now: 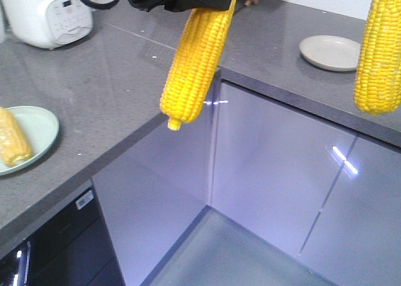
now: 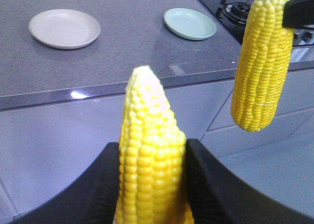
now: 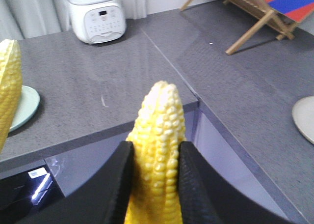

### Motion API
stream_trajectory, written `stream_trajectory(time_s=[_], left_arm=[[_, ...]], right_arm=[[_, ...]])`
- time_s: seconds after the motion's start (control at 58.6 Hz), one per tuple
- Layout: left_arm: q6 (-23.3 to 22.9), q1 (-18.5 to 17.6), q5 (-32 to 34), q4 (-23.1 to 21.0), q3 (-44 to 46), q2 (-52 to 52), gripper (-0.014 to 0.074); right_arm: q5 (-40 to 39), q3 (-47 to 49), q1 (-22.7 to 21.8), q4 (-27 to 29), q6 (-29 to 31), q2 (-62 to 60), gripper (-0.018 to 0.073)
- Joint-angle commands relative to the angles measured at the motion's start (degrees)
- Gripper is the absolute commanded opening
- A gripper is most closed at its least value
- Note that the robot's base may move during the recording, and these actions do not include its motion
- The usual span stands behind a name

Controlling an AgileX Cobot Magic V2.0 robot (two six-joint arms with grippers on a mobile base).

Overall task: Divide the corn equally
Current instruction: 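Drive the base with both held cobs to the counter with empty plates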

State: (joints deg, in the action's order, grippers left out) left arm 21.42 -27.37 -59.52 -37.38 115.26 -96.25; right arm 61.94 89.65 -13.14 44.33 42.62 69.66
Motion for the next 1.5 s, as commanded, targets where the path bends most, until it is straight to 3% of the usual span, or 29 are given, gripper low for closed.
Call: stream_trajectory(time_s=[0.0,1.486], left_arm=[[-0.35,-0.02,3.11,-2.61,1.82,2.43,-0.0006],[-0.35,-0.02,3.11,-2.61,1.82,2.43,-0.0006]], right_arm=[[-2.80,1.77,-0.45,2.46,0.24,-1.12,-0.0005],[-2.80,1.77,-0.45,2.46,0.24,-1.17,-0.0005]])
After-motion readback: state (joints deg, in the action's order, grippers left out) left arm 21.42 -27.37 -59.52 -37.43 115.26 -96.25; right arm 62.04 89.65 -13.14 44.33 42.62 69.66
